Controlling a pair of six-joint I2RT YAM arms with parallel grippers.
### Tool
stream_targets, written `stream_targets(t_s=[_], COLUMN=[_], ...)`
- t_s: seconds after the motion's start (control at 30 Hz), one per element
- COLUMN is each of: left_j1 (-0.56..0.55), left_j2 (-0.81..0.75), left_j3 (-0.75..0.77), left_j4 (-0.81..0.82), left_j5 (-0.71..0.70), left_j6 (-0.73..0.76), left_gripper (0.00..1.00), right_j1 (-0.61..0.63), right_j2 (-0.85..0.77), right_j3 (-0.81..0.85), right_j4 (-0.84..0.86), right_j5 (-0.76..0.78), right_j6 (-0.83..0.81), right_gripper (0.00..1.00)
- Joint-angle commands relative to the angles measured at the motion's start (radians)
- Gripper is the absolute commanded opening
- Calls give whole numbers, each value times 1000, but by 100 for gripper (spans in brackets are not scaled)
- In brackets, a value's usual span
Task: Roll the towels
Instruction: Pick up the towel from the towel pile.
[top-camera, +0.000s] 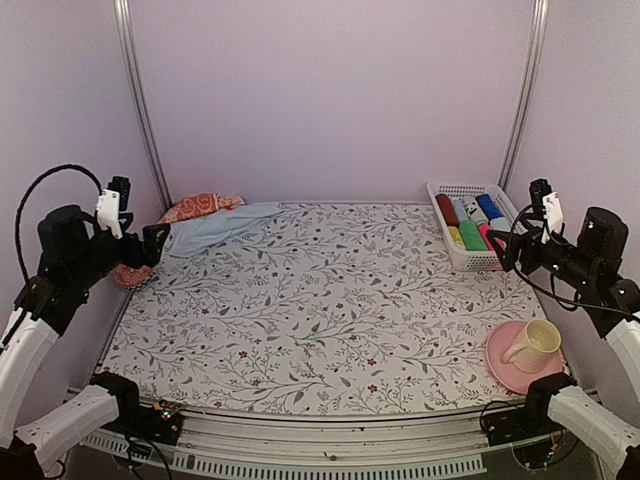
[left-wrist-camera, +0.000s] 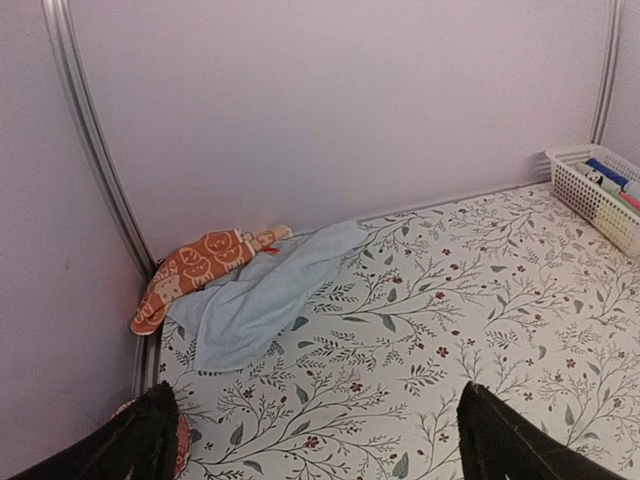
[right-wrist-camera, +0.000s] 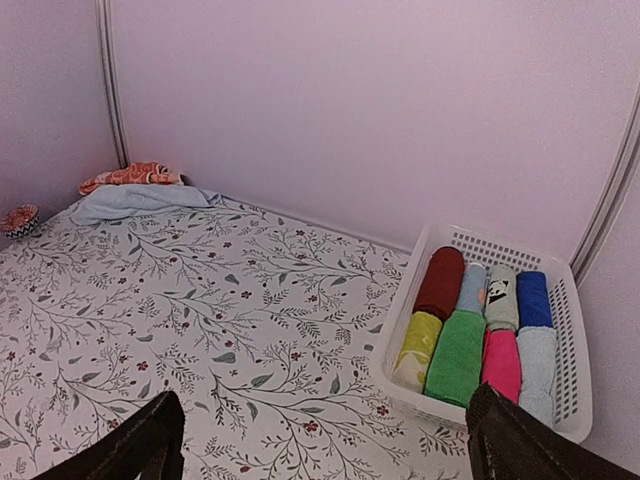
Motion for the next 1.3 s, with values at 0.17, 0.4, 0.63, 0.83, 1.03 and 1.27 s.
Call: stream_targets(t_s=[0.17, 0.4, 0.63, 0.83, 1.03, 1.27], left_j1=[118, 162, 176, 181, 184, 186], left_j2=[206, 466, 806, 1108, 1395, 1551], left_j3=[35, 163, 401, 605, 822, 906], left_j4=[123, 178, 178, 147, 60, 25], left_j5=[75, 130, 120, 121, 119, 117], left_j6=[143, 179, 215, 264, 276, 254], left_gripper=[97, 97, 97, 96, 89, 81], right_j1=[-16, -22, -21, 41, 139, 238], right_j2=[155, 235, 392, 522, 611, 673], right_j3=[51, 71, 107, 106, 119, 154], right_j4=[99, 155, 183, 221, 232, 228], right_j5=[57, 76, 44, 84, 144, 189], right_j6=[220, 301, 346, 354, 342, 338], right_gripper=[99, 99, 99, 99, 99, 99])
